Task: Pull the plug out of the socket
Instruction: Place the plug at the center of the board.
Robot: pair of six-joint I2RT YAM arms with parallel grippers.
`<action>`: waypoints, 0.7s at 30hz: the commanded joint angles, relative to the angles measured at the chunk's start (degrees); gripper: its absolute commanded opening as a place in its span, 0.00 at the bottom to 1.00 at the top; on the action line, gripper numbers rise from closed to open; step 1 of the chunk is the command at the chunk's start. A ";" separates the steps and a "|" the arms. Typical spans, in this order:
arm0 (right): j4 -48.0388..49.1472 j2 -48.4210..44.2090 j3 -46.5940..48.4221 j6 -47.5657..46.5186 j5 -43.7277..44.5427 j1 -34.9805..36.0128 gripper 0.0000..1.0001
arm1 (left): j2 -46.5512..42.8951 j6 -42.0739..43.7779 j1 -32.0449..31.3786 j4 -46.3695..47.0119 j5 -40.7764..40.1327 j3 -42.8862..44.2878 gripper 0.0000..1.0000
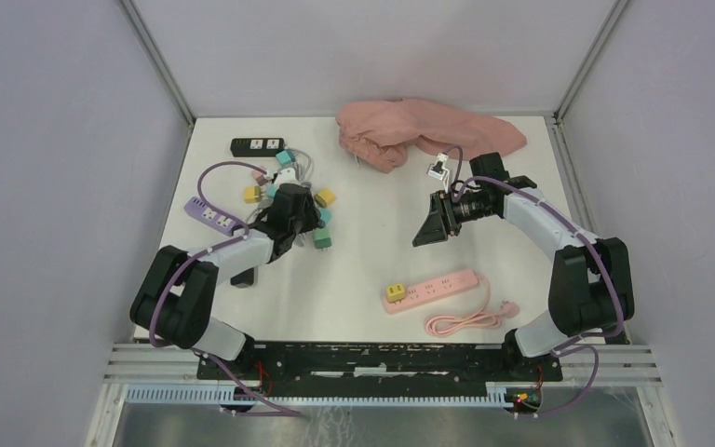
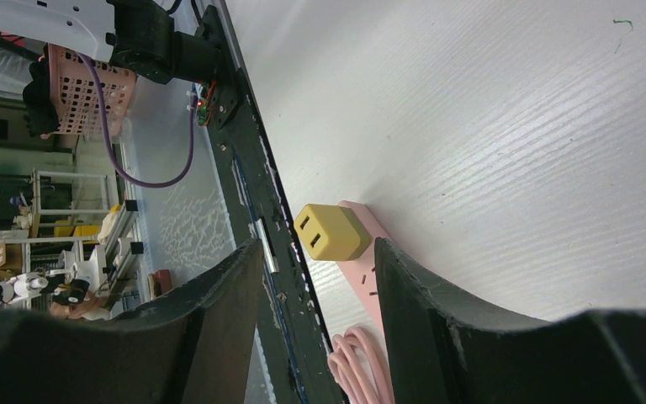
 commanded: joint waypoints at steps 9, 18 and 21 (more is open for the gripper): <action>0.06 -0.88 1.64 -1.37 -1.97 -0.19 0.57 | 0.97 -2.46 2.38 -0.69 1.67 3.57 0.51; -0.06 -1.14 1.74 -1.39 -2.07 -0.19 0.57 | -1.78 -1.57 2.67 -2.62 3.98 3.93 0.75; -0.06 -1.27 1.74 -1.47 -2.15 -0.19 0.57 | -3.74 -1.56 2.60 -2.74 5.24 3.54 0.78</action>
